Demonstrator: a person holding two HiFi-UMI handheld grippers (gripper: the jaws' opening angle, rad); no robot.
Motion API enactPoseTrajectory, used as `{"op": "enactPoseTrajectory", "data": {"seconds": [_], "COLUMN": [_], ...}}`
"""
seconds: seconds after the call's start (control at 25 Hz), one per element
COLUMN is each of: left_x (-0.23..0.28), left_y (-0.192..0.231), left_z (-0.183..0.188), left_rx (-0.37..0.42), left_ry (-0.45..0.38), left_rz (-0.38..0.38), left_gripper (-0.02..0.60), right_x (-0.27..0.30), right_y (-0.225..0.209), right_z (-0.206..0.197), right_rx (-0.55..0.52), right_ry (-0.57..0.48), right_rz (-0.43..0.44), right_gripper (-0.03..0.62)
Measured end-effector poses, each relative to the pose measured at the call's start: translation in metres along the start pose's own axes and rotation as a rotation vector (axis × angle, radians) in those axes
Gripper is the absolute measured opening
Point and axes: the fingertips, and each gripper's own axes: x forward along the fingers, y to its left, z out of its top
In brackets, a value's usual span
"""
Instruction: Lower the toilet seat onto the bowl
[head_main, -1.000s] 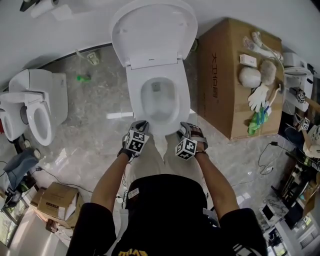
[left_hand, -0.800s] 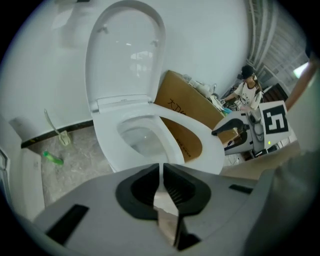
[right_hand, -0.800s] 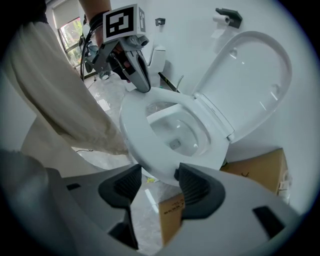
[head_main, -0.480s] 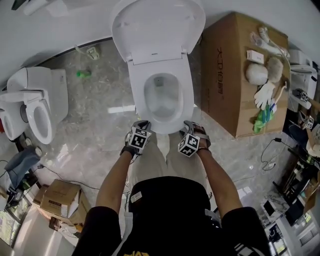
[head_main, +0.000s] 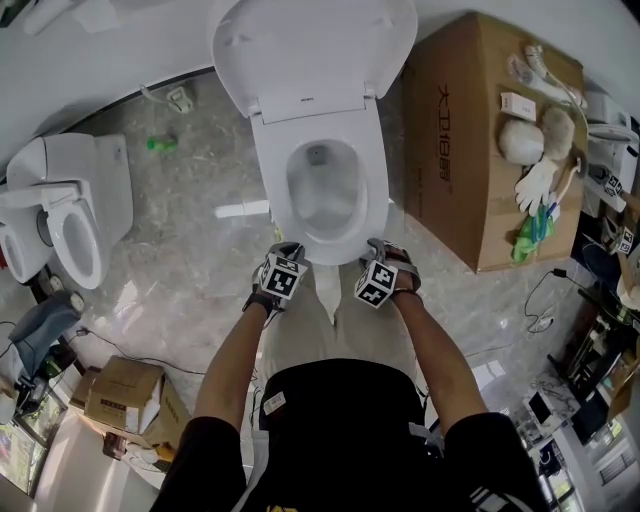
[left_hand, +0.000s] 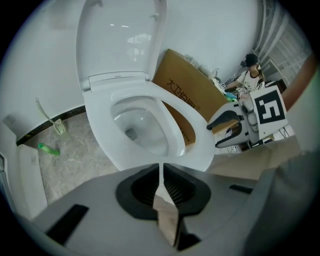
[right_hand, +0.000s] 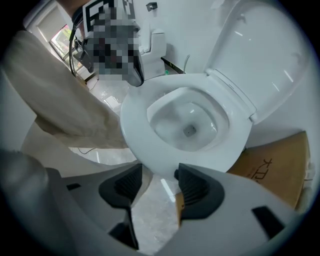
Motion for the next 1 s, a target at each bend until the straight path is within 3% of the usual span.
{"op": "enactPoseTrajectory", "data": {"seconds": [0.48, 1.0], "left_x": [0.017, 0.045], "left_y": [0.016, 0.020], "left_z": [-0.011, -0.021], "left_rx": [-0.035, -0.011], "left_ry": [0.059, 0.103], "left_rz": [0.001, -0.001], "left_gripper": [0.034, 0.034], "right_x": [0.026, 0.059], "right_y": [0.006, 0.004], "right_z": [-0.004, -0.007], "right_rx": [0.048, 0.158], "right_ry": [0.021, 0.009], "right_rz": [0.054, 0.090], "right_gripper": [0.210, 0.181]}}
